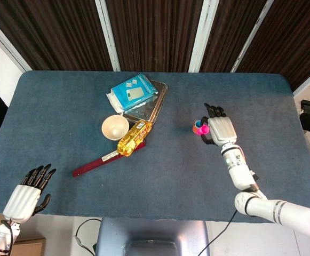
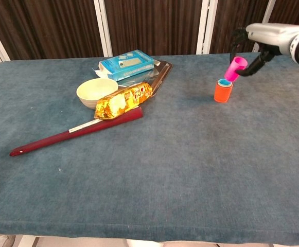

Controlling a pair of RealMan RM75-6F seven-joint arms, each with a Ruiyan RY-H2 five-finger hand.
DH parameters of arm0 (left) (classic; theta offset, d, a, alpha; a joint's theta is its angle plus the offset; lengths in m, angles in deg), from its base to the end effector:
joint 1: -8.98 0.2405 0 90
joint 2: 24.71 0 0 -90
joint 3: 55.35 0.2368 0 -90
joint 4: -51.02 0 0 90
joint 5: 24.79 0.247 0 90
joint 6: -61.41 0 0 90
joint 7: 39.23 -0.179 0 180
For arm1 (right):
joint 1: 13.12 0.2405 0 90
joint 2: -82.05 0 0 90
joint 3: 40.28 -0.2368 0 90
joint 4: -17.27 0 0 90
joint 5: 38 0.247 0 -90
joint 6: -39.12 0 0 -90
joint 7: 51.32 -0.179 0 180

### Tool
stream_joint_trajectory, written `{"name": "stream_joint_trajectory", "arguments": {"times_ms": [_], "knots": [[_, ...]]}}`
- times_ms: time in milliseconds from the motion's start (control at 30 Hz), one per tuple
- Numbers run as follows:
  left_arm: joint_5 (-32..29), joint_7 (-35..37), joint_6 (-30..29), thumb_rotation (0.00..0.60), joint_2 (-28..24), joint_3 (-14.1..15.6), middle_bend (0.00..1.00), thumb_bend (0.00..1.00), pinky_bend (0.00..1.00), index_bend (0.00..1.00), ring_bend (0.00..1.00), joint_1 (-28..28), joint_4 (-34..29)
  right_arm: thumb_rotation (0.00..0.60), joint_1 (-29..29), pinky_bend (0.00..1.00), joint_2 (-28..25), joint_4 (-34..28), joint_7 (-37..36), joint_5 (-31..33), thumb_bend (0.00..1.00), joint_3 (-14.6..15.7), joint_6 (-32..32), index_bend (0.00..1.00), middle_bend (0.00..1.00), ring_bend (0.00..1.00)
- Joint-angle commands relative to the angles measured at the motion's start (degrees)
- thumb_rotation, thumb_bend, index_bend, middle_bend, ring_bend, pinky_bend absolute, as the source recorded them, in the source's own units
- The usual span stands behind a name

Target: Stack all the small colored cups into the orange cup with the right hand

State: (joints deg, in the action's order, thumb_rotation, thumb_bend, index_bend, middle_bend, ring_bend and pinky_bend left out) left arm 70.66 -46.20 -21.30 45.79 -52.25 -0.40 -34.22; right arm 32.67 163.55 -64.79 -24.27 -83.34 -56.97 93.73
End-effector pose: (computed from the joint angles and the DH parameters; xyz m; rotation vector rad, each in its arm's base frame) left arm -0.2910 0.2122 0.0581 -1.6977 -0.7618 -0.8561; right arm -0.1567 -0.4409 0.0116 1.5900 -0.9520 0.7992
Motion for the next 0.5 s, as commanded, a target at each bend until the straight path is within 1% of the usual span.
{"name": "stream_joint_trajectory", "arguments": {"times_ms": [33, 167, 500], "knots": [[-0.24, -0.11, 0.22, 0.6, 0.09, -0.1, 0.0, 0.45, 0.14, 0.0, 0.02, -0.09, 0.06, 0.6, 4.89, 0.0, 3.84, 6.13, 4.64, 6.52, 0.48, -2.96, 0.15, 0.6, 0.03, 0.0], [-0.76, 0.06, 0.57, 0.6, 0.01, -0.29, 0.0, 0.45, 0.13, 0.0, 0.02, -0.2, 0.22, 0.6, 6.97, 0.0, 6.04, 9.47, 7.4, 10.68, 0.48, -3.22, -0.54, 0.6, 0.03, 0.0], [-1.07, 0.12, 1.15, 0.6, -0.01, -0.33, 0.0, 0.45, 0.14, 0.0, 0.02, -0.49, 0.22, 0.6, 6.95, 0.0, 7.75, 13.71, 7.85, 12.35, 0.48, -0.92, -2.47, 0.61, 0.03, 0.0]]}}
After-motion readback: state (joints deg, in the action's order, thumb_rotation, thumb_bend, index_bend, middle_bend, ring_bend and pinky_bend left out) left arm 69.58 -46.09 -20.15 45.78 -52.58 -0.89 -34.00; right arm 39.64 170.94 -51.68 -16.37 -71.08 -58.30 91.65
